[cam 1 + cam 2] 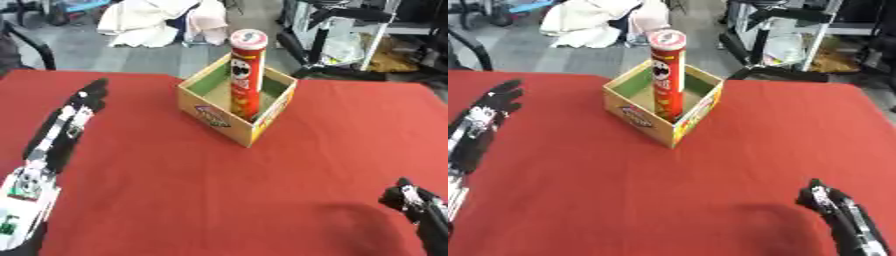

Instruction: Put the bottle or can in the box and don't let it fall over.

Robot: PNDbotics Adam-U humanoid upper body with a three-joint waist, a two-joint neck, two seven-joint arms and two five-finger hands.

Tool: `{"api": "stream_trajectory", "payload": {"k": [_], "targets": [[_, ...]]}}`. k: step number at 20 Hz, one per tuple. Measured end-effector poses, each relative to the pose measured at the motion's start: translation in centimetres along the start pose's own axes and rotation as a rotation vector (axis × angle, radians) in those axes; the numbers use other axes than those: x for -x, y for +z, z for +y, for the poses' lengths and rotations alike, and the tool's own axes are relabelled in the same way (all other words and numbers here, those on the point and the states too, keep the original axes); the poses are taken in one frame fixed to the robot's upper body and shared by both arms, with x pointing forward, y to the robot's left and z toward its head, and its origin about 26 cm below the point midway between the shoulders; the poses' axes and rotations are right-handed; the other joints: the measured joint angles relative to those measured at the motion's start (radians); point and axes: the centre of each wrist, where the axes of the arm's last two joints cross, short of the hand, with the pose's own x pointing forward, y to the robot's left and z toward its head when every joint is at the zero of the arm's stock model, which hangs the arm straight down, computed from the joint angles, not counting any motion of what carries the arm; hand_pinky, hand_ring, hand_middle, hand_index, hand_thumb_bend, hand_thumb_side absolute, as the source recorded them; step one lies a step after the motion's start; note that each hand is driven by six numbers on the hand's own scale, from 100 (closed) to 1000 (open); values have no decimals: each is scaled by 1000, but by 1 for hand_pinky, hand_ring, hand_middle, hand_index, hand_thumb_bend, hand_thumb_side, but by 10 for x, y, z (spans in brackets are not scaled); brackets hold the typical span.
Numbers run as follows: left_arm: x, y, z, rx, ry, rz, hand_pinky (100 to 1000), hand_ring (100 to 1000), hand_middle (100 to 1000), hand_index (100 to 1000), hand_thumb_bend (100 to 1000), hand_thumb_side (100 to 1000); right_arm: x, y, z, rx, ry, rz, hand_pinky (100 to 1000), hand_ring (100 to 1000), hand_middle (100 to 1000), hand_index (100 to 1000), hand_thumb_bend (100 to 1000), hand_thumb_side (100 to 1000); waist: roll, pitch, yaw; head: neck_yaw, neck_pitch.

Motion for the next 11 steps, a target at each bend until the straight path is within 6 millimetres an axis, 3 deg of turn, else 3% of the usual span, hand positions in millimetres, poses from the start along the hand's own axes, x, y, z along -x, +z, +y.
{"api": "stream_trajectory", "payload": {"k": [5,11], "targets": [[6,12,-10,-9,41,18,1000,1000,978,955,183,909,1,1,-3,26,-1,3,807,630,530,561,100,634,2,-4,9,1,23],[9,13,-17,-8,55,30,1000,1000,975,948,161,917,2,3,-4,32,-1,7,807,631,530,561,100,634,6,-4,10,-1,32]]}}
